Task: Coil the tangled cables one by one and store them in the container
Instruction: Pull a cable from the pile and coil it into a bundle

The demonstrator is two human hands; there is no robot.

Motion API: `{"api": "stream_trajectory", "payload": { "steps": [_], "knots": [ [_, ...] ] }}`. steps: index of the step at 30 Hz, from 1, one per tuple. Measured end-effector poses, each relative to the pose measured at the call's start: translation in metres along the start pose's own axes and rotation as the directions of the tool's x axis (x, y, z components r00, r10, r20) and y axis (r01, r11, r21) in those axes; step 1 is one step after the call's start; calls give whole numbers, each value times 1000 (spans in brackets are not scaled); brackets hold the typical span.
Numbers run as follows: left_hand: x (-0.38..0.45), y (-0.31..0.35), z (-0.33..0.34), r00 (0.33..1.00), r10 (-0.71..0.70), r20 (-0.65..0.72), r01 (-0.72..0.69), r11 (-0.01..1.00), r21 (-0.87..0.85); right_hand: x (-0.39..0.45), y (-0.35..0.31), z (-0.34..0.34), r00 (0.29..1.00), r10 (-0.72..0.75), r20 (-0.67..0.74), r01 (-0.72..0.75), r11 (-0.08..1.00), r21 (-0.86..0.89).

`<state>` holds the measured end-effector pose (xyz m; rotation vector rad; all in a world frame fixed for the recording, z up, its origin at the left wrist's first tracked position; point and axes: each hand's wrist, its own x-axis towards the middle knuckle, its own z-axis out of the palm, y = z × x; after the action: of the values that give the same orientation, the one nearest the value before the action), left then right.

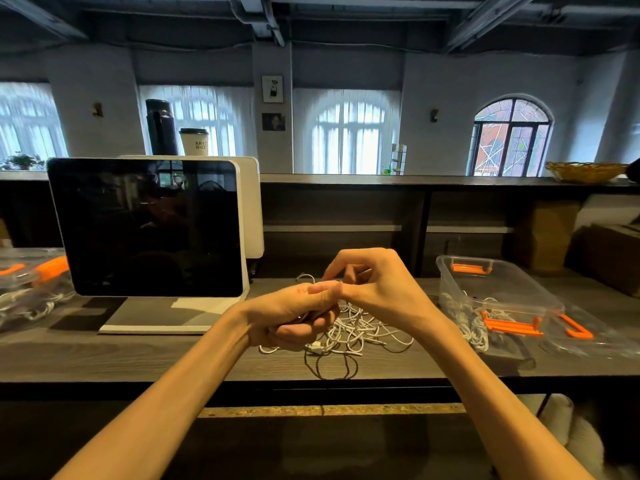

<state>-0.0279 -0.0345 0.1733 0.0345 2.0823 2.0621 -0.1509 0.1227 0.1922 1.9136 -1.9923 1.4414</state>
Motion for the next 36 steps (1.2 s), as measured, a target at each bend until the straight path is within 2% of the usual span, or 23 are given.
{"api": "stream_trajectory", "payload": {
  "steps": [3,5,7,8,11,13,14,15,18,20,21,23,25,27,28,31,34,36],
  "knots": [
    [-1,-7,-1,993,78,88,-72,995,-71,-3,3,-2,999,15,50,-21,992,121],
    [-2,-4,0,983,181,41,-168,961,-222,-6,7,-4,998,48,47,-57,972,226],
    [1,0,0,958,230,-171,-278,887,-368,-8,15,-2,993,117,-8,-112,966,233],
    [5,2,2,925,222,-307,-329,874,-359,-9,18,2,987,153,-53,-139,969,202],
    [20,5,13,751,210,-626,-341,935,-96,-10,23,22,966,163,-199,-154,986,58],
    [30,5,20,639,263,-723,-333,942,49,-9,22,34,955,96,-281,-107,994,-24],
    [34,5,21,608,284,-741,-330,940,90,-9,22,37,949,62,-308,-81,995,-52],
    [36,5,21,605,292,-741,-336,937,96,-9,22,39,947,37,-320,-63,995,-74],
    [36,7,24,717,294,-632,-384,923,-6,-9,26,43,963,43,-267,-74,992,-107],
    [37,7,29,749,298,-592,-385,923,-22,-12,27,48,969,67,-240,-95,989,-111],
    [38,7,31,743,296,-600,-398,917,-40,-14,26,50,968,69,-240,-95,991,-99],
    [39,8,32,686,300,-663,-483,869,-106,-17,22,52,972,88,-219,-92,996,-8],
    [37,13,25,596,267,-757,-616,757,-218,-19,20,51,974,155,-164,-136,983,124],
    [35,19,12,528,238,-815,-674,702,-232,-22,25,50,966,218,-138,-194,967,167],
    [35,21,8,517,231,-824,-670,708,-222,-24,29,50,962,234,-142,-212,965,153],
    [37,21,-4,494,227,-839,-673,711,-203,-27,39,47,963,176,-205,-203,972,-117],
    [35,26,-20,422,237,-875,-732,658,-174,-26,42,39,957,169,-236,-195,977,-89],
    [29,31,-32,394,234,-889,-756,632,-169,-26,44,30,955,145,-260,-197,962,-187]
  ]
}}
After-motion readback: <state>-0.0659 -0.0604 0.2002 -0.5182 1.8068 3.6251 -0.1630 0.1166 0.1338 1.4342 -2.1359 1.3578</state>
